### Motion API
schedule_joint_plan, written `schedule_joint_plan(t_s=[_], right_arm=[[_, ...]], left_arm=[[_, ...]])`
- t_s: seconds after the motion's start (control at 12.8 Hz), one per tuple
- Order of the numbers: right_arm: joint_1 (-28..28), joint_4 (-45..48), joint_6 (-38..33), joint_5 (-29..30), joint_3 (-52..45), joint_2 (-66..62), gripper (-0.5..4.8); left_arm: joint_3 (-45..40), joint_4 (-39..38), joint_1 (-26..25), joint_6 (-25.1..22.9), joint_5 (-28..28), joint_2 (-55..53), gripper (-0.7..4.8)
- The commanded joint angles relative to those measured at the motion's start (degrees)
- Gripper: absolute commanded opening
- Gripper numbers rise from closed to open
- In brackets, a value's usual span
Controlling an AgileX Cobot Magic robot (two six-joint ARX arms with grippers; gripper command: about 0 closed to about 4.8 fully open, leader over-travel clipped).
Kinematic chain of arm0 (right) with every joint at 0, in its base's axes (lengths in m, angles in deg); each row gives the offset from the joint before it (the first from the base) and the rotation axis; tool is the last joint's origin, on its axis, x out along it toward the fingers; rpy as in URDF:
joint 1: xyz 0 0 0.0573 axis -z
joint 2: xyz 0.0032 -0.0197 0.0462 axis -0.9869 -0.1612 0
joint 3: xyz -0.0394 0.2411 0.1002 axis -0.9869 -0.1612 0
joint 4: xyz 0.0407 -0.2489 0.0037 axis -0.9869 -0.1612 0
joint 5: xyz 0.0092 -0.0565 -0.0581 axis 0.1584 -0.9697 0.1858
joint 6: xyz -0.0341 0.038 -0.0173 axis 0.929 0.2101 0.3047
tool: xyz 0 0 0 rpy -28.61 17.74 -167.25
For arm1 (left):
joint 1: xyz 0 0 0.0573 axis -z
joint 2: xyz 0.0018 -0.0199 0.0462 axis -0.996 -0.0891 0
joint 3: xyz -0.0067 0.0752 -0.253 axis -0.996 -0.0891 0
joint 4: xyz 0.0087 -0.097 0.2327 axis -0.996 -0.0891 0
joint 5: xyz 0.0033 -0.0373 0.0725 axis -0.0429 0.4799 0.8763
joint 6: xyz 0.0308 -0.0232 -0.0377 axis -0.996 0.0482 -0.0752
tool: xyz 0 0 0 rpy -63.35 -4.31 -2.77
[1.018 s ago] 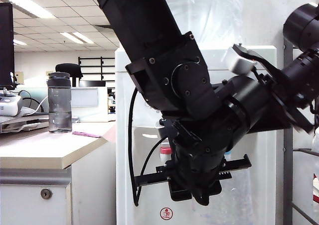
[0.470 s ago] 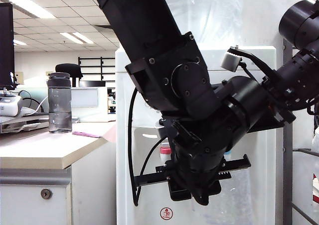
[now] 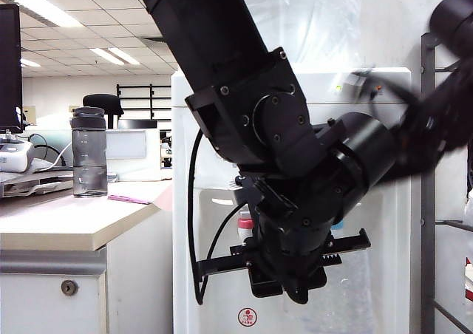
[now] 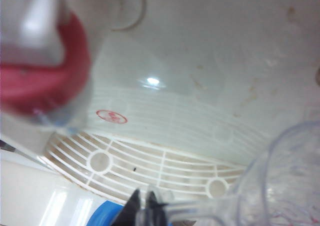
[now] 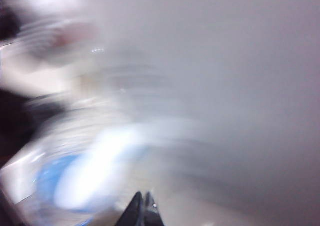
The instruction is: Pick up the plastic mug from the left desk, go to the cold water outlet of the water dispenser, press the vertical switch to get some water, then put the mug back on the desk.
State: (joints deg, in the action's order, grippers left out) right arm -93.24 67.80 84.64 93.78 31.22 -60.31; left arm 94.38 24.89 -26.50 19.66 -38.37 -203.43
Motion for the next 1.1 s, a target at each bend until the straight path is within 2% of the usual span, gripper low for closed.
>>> schedule_joint_plan(t_s=[0.08,0.23,0.31,0.55,0.78,1.1], right_arm=[[-0.44,0.07,-9.57,0.76,0.37,4.04,-0.02],[-0.44,-0.31,-20.2,0.74,0.37,6.08,-0.02],[-0.46,-0.52,-27.69,0.52,0.37,6.86,-0.02],[-0.42,-1.84,-41.42,-1.42,0.37,8.98,-0.01],[-0.42,-3.91,-55.76,0.9,0.35,9.84,-0.01],[-0.46,-8.04,-57.11,6.47,-0.09,9.51,-0.02]], left_arm=[[0.33,0.81,0.26,-0.07,0.63,0.44,-0.06],[0.33,0.79,0.26,-0.09,0.63,0.44,-0.05],[0.33,0.79,0.26,-0.07,0.63,0.44,-0.06],[0.33,0.76,0.26,-0.09,0.61,0.44,-0.05],[0.35,0.76,0.26,-0.09,0.63,0.44,-0.06],[0.35,0.76,0.26,-0.09,0.63,0.44,-0.06]])
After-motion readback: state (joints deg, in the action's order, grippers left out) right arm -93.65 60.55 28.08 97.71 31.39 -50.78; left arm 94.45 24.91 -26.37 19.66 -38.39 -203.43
